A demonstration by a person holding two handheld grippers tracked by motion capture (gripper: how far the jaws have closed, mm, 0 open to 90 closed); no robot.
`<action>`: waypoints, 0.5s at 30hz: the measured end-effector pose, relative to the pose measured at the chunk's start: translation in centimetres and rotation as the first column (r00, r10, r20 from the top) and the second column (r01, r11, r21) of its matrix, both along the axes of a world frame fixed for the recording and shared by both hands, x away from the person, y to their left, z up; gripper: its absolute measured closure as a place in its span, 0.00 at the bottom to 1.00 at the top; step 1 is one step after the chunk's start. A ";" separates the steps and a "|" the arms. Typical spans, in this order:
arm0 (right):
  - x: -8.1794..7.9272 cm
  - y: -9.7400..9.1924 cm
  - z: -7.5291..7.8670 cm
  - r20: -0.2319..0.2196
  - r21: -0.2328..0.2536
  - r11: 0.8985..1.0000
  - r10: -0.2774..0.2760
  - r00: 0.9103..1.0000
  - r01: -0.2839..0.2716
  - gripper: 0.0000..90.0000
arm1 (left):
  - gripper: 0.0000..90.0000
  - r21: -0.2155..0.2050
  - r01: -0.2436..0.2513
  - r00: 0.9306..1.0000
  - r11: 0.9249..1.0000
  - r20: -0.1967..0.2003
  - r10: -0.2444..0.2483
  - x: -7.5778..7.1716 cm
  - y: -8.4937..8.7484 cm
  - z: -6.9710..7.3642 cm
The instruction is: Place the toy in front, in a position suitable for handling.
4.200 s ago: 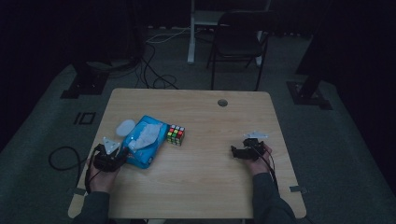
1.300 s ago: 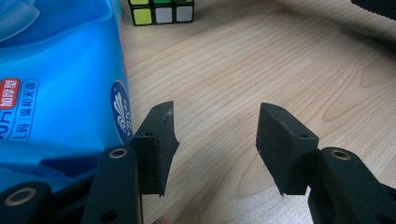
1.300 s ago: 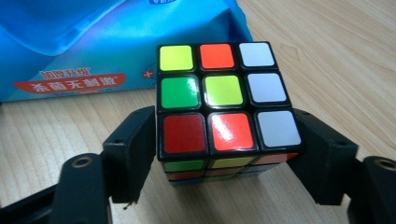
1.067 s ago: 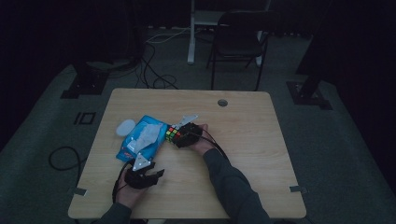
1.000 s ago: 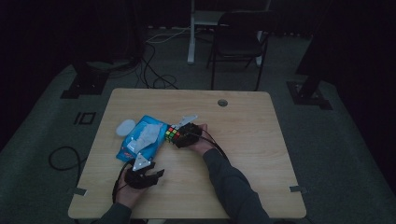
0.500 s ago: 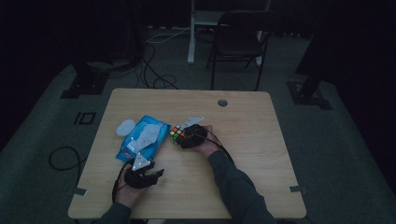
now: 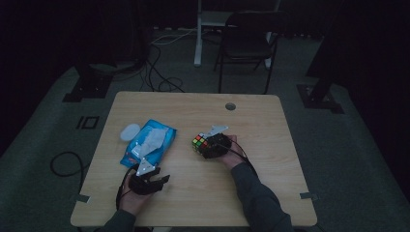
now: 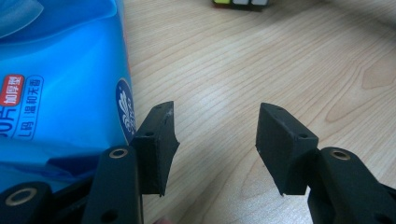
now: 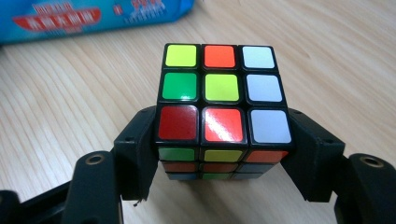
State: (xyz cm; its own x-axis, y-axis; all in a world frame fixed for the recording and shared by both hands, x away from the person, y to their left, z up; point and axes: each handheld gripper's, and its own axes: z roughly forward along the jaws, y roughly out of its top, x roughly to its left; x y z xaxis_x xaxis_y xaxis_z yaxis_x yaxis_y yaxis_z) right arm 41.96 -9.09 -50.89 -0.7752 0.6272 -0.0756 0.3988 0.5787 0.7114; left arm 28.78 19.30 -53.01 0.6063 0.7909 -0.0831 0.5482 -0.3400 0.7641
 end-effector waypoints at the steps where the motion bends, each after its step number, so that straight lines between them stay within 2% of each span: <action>1: 0.0 0.0 0.0 0.000 0.000 1.000 0.000 1.000 0.000 0.38 | 0.54 0.000 0.000 1.000 1.000 0.000 0.000 0.0 0.0 0.0; 8: -1.0 -1.7 0.0 -0.009 0.009 0.999 -0.044 0.999 0.044 0.38 | 0.55 0.000 0.012 1.000 1.000 0.002 -0.012 0.0 0.1 0.3; 15: -1.5 -2.5 -0.2 -0.010 0.015 0.997 -0.072 0.997 0.072 0.38 | 0.55 0.000 0.020 1.000 1.000 0.009 -0.020 0.2 0.4 1.1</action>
